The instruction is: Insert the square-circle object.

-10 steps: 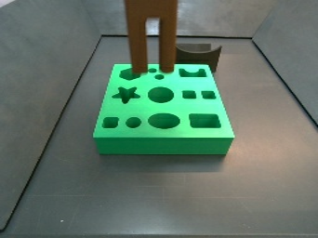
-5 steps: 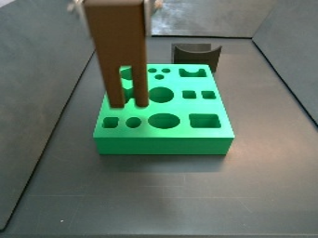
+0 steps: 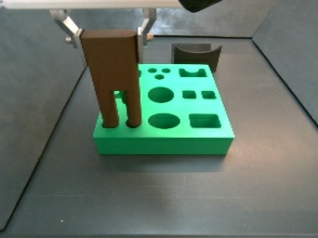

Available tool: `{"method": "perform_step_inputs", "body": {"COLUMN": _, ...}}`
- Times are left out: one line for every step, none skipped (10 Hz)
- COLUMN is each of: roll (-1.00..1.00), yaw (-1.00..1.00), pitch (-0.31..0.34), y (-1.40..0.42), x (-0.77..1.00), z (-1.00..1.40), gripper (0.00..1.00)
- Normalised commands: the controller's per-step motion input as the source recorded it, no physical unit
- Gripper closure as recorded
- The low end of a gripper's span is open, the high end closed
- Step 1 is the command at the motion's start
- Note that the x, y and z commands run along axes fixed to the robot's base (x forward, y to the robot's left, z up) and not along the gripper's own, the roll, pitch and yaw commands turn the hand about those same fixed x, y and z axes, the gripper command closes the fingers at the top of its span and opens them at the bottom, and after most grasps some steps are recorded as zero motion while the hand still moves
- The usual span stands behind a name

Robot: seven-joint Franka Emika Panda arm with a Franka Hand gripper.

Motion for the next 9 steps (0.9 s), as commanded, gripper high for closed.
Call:
{"method": "perform_step_inputs", "body": {"roll": -0.09, "yaw": 0.0, "pitch": 0.0, "y": 0.0, "x": -0.28, "z": -0.32, "gripper": 1.0}}
{"method": "perform_step_inputs", "body": {"roll": 0.0, "yaw": -0.05, "pitch": 0.0, "y": 0.04, "x": -0.17, "z": -0.28, "gripper": 1.0}}
{"method": "perform_step_inputs", "body": {"roll": -0.01, "yaw": -0.11, "pitch": 0.0, "y": 0.0, "x": 0.0, "z": -0.41, "gripper": 1.0}}
{"method": "perform_step_inputs", "body": {"roll": 0.0, "yaw": -0.2, "pitch": 0.0, "y": -0.03, "x": 0.32, "z": -0.7, "gripper": 1.0}}
{"method": "perform_step_inputs", "body": {"roll": 0.0, "yaw": -0.17, "pitch": 0.044, "y": -0.02, "x": 0.38, "z": -0.72, "gripper": 1.0}}
{"method": "perform_step_inputs", "body": {"roll": 0.02, "yaw": -0.01, "pitch": 0.066, "y": 0.0, "x": 0.29, "z": -0.65, "gripper": 1.0}}
{"method": "perform_step_inputs", "body": {"roll": 0.04, "yaw": 0.0, "pitch": 0.051, "y": 0.0, "x": 0.21, "z": -0.57, "gripper": 1.0}}
{"method": "perform_step_inputs", "body": {"roll": 0.0, "yaw": 0.0, "pitch": 0.0, "y": 0.0, "x": 0.0, "z": -0.28, "gripper": 1.0}}
{"method": "perform_step_inputs", "body": {"roll": -0.02, "yaw": 0.0, "pitch": 0.017, "y": 0.01, "x": 0.0, "z": 0.0, "gripper": 1.0}}
